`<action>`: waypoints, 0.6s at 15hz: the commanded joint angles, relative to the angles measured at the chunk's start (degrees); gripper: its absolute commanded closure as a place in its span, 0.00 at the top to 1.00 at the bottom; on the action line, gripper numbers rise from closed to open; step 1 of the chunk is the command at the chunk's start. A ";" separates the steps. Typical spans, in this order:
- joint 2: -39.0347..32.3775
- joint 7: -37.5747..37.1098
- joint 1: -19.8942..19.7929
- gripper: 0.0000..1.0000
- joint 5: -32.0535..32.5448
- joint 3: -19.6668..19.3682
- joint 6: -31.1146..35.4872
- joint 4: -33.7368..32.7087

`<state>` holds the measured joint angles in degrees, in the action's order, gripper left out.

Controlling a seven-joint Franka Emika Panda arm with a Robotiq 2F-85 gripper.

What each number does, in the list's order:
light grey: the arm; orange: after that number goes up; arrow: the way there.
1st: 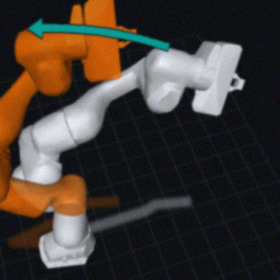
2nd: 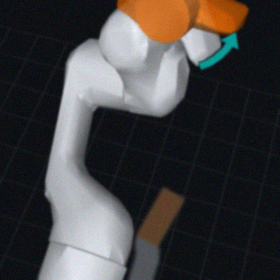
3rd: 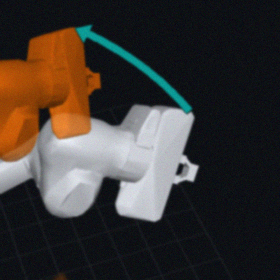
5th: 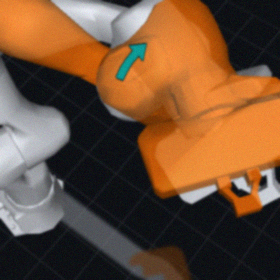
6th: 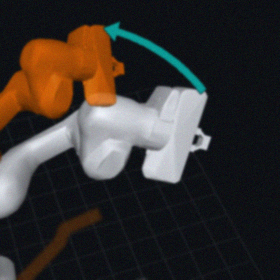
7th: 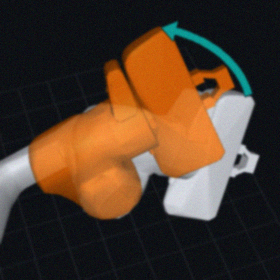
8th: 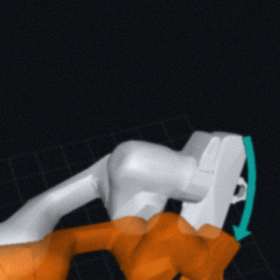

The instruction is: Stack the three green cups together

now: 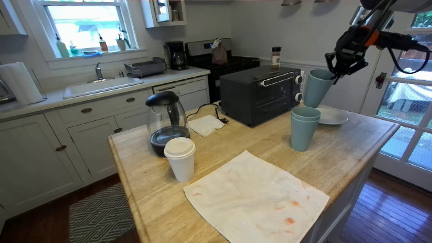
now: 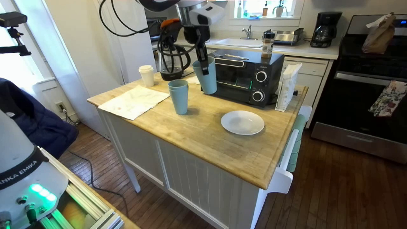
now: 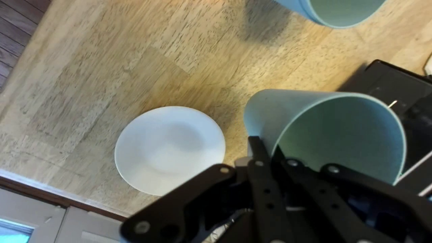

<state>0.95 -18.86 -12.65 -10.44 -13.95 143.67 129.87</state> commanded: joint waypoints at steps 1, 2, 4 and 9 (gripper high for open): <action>7.92 3.81 0.10 0.01 -1.53 0.53 -7.03 1.04; 9.58 4.83 0.33 0.01 -2.00 0.67 -9.25 1.03; 12.13 6.17 0.69 0.01 -2.25 0.91 -13.11 0.78; 14.57 8.74 2.13 0.01 -4.03 1.66 -19.22 0.61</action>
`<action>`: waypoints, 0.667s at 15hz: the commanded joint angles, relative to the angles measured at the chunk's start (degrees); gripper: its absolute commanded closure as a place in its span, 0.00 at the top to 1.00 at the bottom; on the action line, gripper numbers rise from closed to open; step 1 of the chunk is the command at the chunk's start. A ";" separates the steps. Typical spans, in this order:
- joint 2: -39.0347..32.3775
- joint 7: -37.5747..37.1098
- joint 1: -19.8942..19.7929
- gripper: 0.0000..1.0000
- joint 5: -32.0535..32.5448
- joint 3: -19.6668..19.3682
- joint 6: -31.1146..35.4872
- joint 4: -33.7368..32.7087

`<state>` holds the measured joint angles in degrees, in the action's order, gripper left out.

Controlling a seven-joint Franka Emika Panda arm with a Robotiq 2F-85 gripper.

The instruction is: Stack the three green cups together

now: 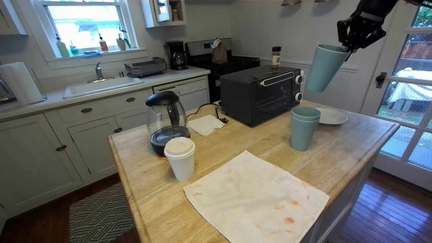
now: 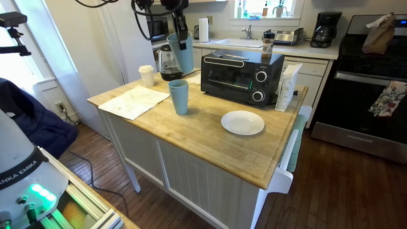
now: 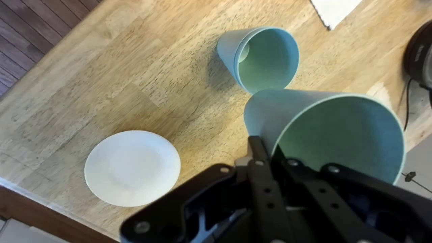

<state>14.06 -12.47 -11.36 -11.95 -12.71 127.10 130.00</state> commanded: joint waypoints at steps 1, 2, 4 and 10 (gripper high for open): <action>1.27 3.15 1.32 0.01 -3.25 0.41 -3.33 0.48; 0.88 3.63 1.64 0.01 -3.60 0.57 -3.99 0.41; -0.06 4.38 2.11 0.01 -3.75 0.93 -4.86 0.25; -3.09 5.13 2.41 0.01 -2.22 1.87 -3.92 -0.23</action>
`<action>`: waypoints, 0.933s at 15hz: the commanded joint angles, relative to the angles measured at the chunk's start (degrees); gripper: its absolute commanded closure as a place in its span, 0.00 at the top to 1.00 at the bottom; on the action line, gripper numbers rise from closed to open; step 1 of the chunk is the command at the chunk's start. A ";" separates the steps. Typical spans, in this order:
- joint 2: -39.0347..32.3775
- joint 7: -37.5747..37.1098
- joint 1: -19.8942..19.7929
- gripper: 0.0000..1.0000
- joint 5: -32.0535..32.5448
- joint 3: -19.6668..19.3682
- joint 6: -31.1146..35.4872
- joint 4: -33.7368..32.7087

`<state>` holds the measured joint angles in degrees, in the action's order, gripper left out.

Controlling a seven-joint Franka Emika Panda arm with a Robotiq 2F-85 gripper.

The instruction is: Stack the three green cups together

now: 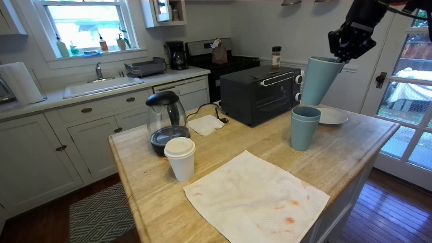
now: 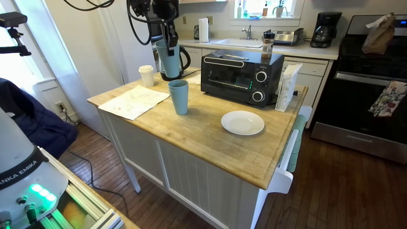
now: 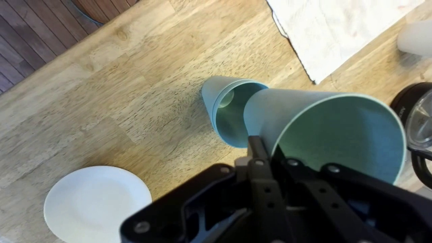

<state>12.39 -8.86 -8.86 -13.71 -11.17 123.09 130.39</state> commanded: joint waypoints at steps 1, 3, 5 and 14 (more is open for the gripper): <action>-1.95 1.49 -0.15 0.01 -0.20 0.42 0.20 -0.74; -3.02 1.46 -0.25 0.01 0.15 0.51 0.85 -0.82; -3.89 1.93 -0.23 0.01 -0.51 0.34 1.51 -1.12; -6.79 1.95 -0.51 0.01 0.38 0.35 3.67 -1.49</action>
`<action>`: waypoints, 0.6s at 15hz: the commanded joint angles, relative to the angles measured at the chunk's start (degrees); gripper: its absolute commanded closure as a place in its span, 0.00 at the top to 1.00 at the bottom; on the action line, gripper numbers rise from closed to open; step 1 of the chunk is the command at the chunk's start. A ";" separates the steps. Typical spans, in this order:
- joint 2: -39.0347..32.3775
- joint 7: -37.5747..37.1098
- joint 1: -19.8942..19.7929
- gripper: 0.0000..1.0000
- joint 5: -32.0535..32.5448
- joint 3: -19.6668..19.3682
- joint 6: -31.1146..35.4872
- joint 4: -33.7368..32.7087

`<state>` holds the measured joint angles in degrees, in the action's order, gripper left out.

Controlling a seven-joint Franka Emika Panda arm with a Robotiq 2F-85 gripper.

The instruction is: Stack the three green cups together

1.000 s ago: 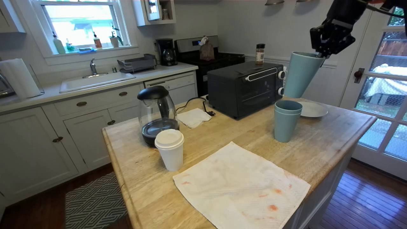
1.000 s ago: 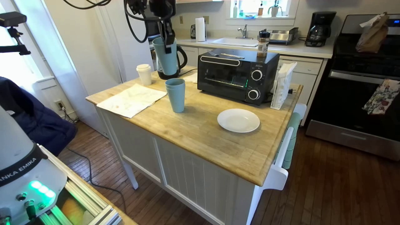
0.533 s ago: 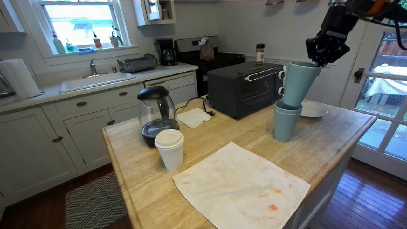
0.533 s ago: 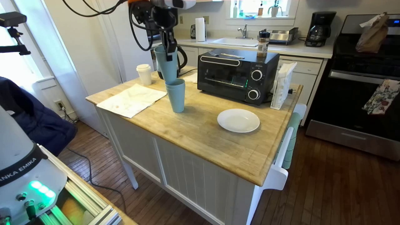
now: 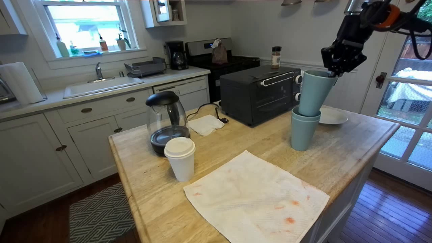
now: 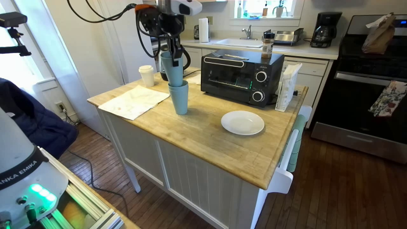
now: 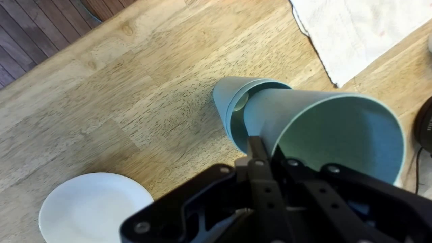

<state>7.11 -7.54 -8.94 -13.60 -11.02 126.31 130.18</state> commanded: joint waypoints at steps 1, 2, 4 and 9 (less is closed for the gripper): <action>-1.78 0.49 -0.47 0.01 0.44 0.20 0.53 -1.31; -2.06 0.40 -0.51 0.01 0.59 0.21 0.69 -1.38; -2.51 0.06 -0.57 0.29 0.81 0.24 0.85 -1.46; -2.06 0.50 -0.55 0.57 0.04 0.20 0.95 -1.78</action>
<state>5.27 -7.54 -9.12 -13.45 -11.02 127.09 129.66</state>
